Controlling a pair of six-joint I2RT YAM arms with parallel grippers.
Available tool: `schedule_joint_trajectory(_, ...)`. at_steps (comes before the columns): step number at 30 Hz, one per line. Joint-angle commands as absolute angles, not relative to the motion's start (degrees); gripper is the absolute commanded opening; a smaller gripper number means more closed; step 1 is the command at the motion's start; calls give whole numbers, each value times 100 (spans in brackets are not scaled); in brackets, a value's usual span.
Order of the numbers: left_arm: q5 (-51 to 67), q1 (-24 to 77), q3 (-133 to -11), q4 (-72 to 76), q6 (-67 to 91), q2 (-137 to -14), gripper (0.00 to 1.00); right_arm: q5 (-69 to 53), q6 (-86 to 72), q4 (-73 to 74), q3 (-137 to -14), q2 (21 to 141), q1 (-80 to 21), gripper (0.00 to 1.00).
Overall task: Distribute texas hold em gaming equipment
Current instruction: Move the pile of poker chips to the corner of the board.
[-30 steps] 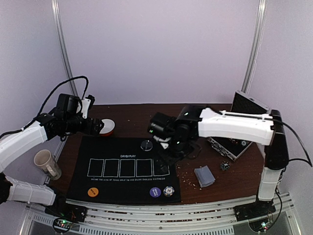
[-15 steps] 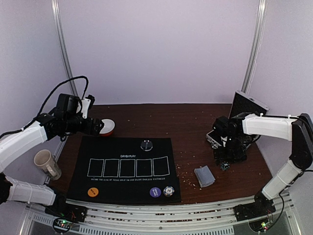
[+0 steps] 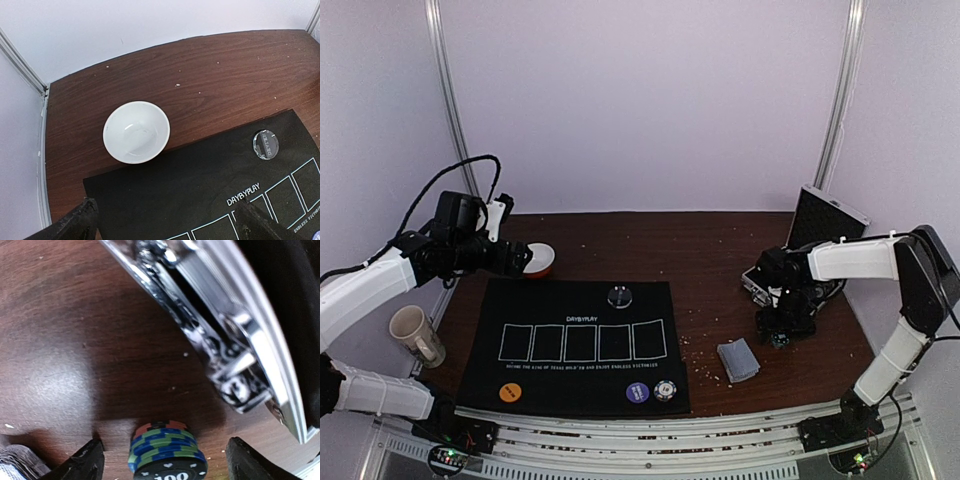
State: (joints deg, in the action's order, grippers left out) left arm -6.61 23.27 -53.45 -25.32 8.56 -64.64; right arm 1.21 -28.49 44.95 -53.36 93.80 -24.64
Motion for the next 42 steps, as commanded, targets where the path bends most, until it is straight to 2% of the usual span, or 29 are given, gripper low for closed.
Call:
schedule_joint_trajectory(1,-692,2342,-5358,-2319,776,-6372,98,-154,-2675,4277,-5100,9498,-2382,83)
schedule_joint_trajectory(6,-690,2345,-5382,-2312,771,-6396,98,-373,-2647,4108,-4862,9523,-2295,70)
schedule_joint_trajectory(12,-699,2347,-5405,-2316,759,-6398,98,-421,-2689,4176,-4677,9540,-2294,62)
schedule_joint_trajectory(17,-702,2342,-5416,-2324,753,-6398,98,-284,-2767,4325,-4571,9486,-2294,50)
schedule_joint_trajectory(22,-709,2342,-5426,-2318,746,-6407,98,-221,-2812,4323,-4471,9458,-2294,30)
schedule_joint_trajectory(25,-718,2341,-5434,-2323,745,-6407,98,-128,-2821,4356,-4507,9404,-2292,11)
schedule_joint_trajectory(31,-723,2344,-5437,-2314,746,-6425,98,-111,-2779,4370,-4850,9348,-2311,8)
schedule_joint_trajectory(36,-729,2347,-5449,-2328,747,-6443,98,-259,-2698,4133,-5274,9915,-2437,6)
schedule_joint_trajectory(42,-814,2346,-5417,-2340,722,-6343,98,-451,-2750,4108,-6185,10644,-3071,6)
